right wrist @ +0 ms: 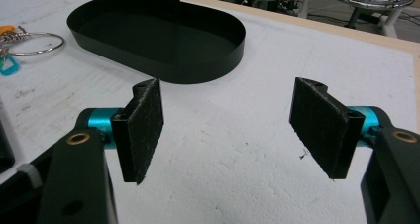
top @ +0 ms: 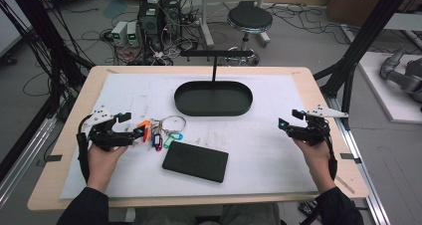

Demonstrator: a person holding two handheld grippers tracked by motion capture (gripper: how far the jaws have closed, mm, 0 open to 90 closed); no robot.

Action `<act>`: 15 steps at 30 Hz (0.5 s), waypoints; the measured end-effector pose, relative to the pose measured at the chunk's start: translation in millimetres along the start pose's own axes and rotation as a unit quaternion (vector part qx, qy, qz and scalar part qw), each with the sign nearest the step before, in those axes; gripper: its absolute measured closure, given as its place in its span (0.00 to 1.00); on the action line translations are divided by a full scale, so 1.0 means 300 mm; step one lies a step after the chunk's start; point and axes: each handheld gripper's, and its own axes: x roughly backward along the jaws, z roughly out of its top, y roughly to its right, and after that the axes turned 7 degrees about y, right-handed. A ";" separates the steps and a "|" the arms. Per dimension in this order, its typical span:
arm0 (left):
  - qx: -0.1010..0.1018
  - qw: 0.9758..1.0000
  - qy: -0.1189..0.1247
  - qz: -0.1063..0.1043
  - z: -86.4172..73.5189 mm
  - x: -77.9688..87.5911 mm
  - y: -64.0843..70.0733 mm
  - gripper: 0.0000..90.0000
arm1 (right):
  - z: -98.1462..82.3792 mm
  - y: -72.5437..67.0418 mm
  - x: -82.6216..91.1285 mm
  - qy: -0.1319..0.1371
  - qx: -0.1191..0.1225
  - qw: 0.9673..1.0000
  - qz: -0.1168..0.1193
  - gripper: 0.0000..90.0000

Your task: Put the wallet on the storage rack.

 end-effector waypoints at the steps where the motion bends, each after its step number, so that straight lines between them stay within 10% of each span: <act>1: 0.000 1.000 0.000 0.000 0.000 0.000 0.000 0.22 | 0.000 0.003 -0.002 0.000 -0.002 1.000 0.000 0.32; 15: 0.013 1.000 0.001 0.008 0.011 -0.007 0.008 0.23 | -0.008 0.007 -0.002 0.002 -0.004 1.000 0.000 0.32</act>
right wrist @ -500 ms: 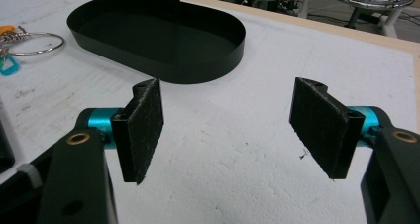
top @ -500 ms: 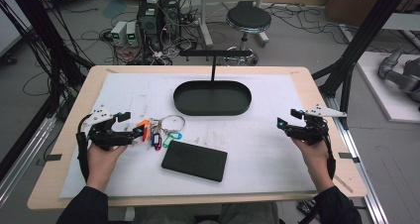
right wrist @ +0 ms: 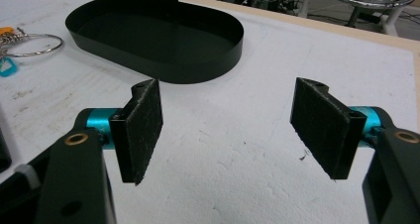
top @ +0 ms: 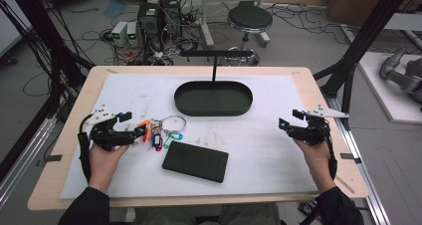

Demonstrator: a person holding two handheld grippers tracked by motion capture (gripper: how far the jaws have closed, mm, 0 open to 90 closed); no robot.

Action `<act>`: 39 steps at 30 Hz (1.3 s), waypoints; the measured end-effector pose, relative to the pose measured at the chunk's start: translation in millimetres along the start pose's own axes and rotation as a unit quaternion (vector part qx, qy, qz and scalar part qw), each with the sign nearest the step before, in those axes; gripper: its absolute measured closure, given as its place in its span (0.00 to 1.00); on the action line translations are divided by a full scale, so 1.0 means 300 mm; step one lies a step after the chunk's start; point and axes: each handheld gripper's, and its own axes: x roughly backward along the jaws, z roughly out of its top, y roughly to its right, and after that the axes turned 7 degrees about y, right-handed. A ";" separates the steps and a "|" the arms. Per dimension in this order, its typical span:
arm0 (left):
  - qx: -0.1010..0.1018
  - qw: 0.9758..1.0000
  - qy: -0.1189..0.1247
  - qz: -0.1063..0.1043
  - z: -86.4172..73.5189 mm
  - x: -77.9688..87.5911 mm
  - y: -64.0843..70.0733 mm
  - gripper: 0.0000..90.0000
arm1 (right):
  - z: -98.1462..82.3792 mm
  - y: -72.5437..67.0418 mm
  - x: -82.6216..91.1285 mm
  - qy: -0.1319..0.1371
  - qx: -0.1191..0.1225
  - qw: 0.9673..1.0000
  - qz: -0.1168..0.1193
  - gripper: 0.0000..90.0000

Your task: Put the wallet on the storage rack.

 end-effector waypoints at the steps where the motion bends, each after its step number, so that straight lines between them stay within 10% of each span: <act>1: 0.000 1.000 0.000 0.000 0.000 0.000 0.000 0.23 | 0.000 -0.001 0.000 0.000 0.002 1.000 0.000 0.32; 39: -0.014 1.000 -0.017 -0.023 0.053 -0.090 0.040 0.53 | 0.002 -0.002 -0.014 0.002 0.012 1.000 0.006 0.33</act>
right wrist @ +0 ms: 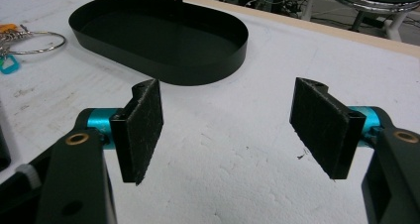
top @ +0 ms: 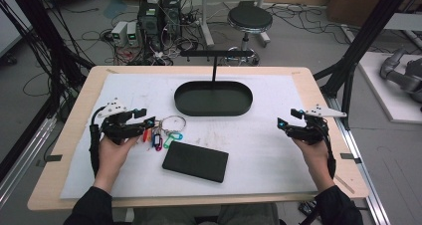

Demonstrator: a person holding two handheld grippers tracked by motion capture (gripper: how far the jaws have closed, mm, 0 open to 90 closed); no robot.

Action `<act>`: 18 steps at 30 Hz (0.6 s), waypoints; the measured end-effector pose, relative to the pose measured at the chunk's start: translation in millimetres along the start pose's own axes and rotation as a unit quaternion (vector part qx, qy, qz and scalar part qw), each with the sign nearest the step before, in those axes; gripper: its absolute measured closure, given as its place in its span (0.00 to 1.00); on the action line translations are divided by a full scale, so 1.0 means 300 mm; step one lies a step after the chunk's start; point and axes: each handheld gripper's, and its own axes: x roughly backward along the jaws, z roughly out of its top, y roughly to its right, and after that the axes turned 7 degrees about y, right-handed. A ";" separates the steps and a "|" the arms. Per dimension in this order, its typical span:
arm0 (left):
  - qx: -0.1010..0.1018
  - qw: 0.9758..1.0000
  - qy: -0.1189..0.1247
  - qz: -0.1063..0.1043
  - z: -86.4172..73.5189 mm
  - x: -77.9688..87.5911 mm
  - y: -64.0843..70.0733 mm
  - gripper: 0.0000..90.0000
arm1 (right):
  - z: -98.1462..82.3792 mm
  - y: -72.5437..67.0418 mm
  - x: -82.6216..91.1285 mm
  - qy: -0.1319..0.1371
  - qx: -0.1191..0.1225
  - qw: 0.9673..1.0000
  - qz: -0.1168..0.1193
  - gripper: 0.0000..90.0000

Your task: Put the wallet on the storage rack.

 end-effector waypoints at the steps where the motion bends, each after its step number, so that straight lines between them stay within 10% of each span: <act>1: -0.001 1.000 -0.001 -0.004 0.000 -0.002 0.005 0.53 | 0.000 0.000 0.000 0.000 0.000 1.000 0.000 0.33; 18: 0.011 0.997 -0.053 -0.048 -0.089 -0.050 0.099 0.51 | 0.001 -0.017 -0.005 -0.002 0.008 1.000 0.004 0.33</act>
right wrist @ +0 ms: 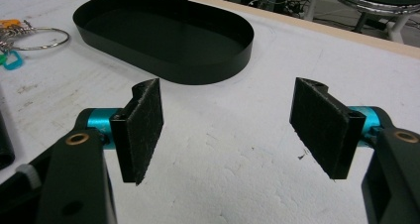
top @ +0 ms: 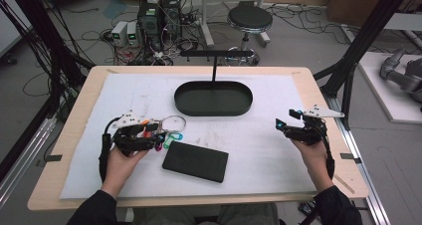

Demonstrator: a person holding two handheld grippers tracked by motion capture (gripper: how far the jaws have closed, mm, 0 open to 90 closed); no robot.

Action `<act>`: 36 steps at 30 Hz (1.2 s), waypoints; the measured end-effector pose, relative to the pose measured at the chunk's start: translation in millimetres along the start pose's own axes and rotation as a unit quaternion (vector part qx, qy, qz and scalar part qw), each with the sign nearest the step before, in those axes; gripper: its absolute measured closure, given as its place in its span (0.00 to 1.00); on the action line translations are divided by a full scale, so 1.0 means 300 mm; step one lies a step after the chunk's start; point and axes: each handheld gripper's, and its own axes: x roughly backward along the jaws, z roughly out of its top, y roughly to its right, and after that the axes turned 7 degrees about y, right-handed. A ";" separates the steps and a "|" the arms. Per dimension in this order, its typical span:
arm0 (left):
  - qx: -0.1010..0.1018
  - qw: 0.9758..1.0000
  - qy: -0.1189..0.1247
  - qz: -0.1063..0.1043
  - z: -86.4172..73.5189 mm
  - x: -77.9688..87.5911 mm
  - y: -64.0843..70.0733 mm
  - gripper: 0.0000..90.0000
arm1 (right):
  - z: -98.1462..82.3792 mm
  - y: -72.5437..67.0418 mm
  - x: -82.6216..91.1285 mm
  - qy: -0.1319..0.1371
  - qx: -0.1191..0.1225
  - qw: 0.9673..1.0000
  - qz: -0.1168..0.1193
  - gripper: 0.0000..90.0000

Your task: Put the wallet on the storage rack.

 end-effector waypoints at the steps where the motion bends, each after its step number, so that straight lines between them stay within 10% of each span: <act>1: 0.005 1.000 -0.008 -0.005 -0.011 -0.012 0.004 0.51 | 0.000 -0.003 -0.001 -0.001 0.005 1.000 0.000 0.33; 22: 0.076 0.993 -0.086 -0.024 -0.056 -0.135 0.011 0.50 | 0.001 -0.019 -0.008 -0.006 0.014 1.000 -0.002 0.33; 36: 0.108 0.990 -0.084 -0.030 -0.069 -0.130 0.020 0.61 | 0.000 -0.022 -0.009 -0.007 0.016 1.000 -0.001 0.33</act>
